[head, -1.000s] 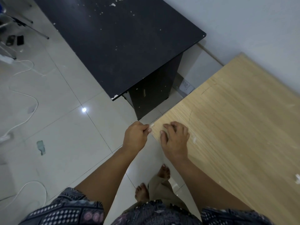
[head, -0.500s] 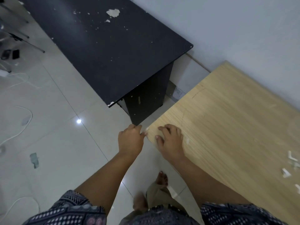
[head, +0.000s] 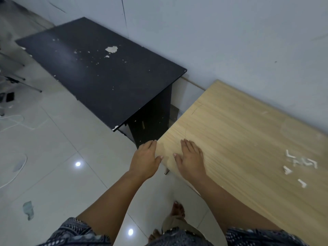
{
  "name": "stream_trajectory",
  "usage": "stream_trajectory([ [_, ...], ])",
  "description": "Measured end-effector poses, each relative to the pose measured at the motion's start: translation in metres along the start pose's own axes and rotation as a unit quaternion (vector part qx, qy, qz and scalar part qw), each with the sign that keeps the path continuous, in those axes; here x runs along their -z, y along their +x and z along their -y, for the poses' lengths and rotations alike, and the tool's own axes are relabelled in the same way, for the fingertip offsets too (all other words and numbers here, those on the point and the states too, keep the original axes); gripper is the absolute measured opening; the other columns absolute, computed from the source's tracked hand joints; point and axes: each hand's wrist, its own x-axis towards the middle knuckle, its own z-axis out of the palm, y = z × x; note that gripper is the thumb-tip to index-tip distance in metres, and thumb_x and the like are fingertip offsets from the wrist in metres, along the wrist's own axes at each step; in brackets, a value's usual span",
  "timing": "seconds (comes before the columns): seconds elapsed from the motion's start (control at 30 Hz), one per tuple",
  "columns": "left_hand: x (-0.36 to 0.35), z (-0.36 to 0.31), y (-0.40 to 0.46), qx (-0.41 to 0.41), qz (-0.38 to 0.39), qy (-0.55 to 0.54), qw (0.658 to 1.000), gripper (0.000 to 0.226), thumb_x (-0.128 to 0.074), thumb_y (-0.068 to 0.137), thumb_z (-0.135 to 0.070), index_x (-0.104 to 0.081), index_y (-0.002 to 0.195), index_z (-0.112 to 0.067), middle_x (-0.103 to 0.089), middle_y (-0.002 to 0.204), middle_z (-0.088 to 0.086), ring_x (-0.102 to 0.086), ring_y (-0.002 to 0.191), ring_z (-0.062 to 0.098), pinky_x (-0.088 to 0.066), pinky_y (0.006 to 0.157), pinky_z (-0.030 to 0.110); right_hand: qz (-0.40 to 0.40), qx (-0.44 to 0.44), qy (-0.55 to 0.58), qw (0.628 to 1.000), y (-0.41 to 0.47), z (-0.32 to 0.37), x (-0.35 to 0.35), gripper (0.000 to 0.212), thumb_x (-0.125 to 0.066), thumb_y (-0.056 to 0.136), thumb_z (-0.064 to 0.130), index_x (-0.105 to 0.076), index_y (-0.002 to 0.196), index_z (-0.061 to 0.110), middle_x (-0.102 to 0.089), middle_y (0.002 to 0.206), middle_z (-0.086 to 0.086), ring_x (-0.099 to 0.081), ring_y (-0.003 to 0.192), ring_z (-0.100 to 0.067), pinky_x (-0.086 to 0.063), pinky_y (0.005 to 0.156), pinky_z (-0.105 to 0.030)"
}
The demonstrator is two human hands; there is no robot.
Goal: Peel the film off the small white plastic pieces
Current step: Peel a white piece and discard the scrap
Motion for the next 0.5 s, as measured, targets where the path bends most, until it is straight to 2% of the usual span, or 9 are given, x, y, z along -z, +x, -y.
stream_trajectory([
  [0.07,0.002,-0.009,-0.005,-0.021,0.001,0.006,1.000,0.065,-0.053,0.094,-0.048,-0.031,0.148,-0.020,-0.037,0.151,0.002,-0.036,0.137,0.023,-0.037,0.111,0.041,-0.015,-0.012,0.000,1.000,-0.012,-0.006,0.005,0.059,-0.036,0.100,0.049,-0.037,0.150,0.018,-0.036,0.157,-0.002,-0.026,0.146,-0.022,-0.015,0.118,-0.044],
  [0.23,0.000,-0.041,-0.022,-0.079,0.001,0.000,0.997,0.065,-0.053,0.092,-0.052,-0.035,0.147,-0.023,-0.033,0.154,0.002,-0.029,0.140,0.023,-0.033,0.113,0.044,-0.087,-0.035,0.020,0.995,-0.048,-0.028,0.024,0.045,-0.049,0.095,0.042,-0.057,0.134,0.022,-0.056,0.139,0.000,-0.046,0.132,-0.023,-0.028,0.111,-0.047],
  [0.3,-0.003,-0.057,-0.026,-0.106,0.000,-0.013,0.994,0.066,-0.054,0.091,-0.053,-0.036,0.146,-0.022,-0.033,0.153,0.002,-0.029,0.140,0.022,-0.033,0.113,0.042,-0.115,-0.054,0.031,0.991,-0.062,-0.041,0.031,0.045,-0.049,0.092,0.043,-0.060,0.130,0.021,-0.060,0.133,0.000,-0.051,0.127,-0.024,-0.032,0.108,-0.048],
  [0.43,-0.012,-0.094,-0.031,-0.164,0.002,-0.021,0.986,0.065,-0.056,0.090,-0.052,-0.040,0.145,-0.020,-0.035,0.152,0.003,-0.030,0.139,0.021,-0.031,0.110,0.038,-0.132,-0.097,0.040,0.986,-0.088,-0.070,0.041,0.056,-0.035,0.089,0.050,-0.061,0.129,0.020,-0.061,0.131,-0.001,-0.052,0.125,-0.024,-0.033,0.107,-0.046],
  [0.5,-0.018,-0.114,-0.031,-0.196,0.005,-0.019,0.980,0.064,-0.057,0.090,-0.051,-0.042,0.144,-0.020,-0.037,0.151,0.004,-0.031,0.139,0.022,-0.031,0.108,0.037,-0.139,-0.122,0.042,0.982,-0.099,-0.086,0.045,0.054,-0.038,0.090,0.048,-0.060,0.130,0.020,-0.060,0.132,-0.002,-0.051,0.126,-0.024,-0.032,0.108,-0.047],
])
